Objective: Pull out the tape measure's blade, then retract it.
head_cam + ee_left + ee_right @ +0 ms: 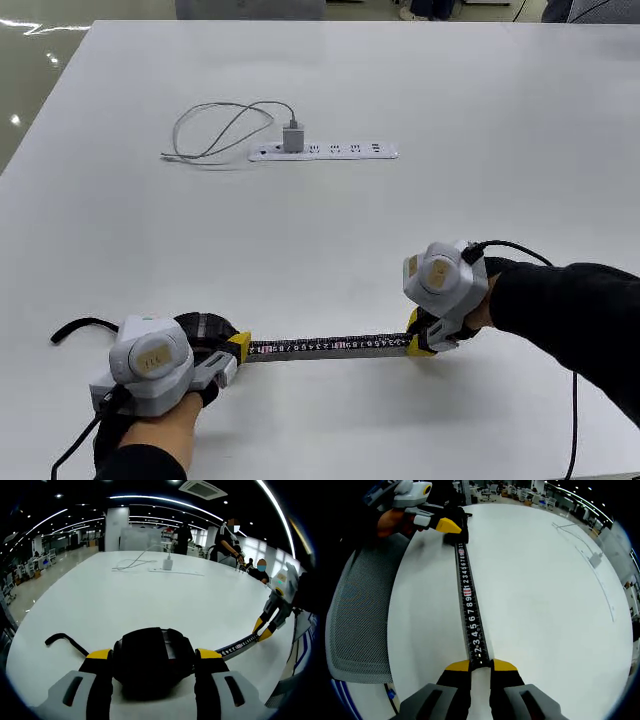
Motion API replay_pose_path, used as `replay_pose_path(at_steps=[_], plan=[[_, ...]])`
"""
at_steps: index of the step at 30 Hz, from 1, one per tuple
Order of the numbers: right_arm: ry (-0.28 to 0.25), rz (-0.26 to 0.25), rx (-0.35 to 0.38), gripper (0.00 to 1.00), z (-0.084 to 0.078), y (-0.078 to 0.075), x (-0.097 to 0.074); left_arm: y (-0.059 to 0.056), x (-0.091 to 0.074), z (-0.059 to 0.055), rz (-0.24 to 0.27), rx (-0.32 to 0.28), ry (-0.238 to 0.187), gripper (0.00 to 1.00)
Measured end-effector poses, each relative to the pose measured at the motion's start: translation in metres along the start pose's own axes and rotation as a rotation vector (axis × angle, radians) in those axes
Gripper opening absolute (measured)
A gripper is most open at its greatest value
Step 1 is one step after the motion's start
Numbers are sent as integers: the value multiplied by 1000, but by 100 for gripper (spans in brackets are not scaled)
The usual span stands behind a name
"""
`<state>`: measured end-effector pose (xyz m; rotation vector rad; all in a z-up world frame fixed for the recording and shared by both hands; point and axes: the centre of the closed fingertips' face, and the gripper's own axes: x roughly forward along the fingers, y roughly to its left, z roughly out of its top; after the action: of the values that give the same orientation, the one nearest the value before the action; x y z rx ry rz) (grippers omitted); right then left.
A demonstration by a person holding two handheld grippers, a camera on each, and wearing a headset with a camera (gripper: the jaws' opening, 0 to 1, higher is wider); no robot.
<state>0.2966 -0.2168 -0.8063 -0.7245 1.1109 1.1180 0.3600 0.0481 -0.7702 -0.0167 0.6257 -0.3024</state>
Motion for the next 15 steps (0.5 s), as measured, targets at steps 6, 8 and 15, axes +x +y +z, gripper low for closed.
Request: replay_pose_path(at_steps=[6, 8, 15], plan=[[-4, 6, 12, 9, 0, -1, 0, 0, 0, -1, 9, 7, 16, 62], [-10, 12, 14, 9, 0, -1, 0, 0, 0, -1, 13, 23, 23, 60], [-23, 18, -2, 9, 1, 0, 1, 0, -2, 0, -1, 22, 15, 59]])
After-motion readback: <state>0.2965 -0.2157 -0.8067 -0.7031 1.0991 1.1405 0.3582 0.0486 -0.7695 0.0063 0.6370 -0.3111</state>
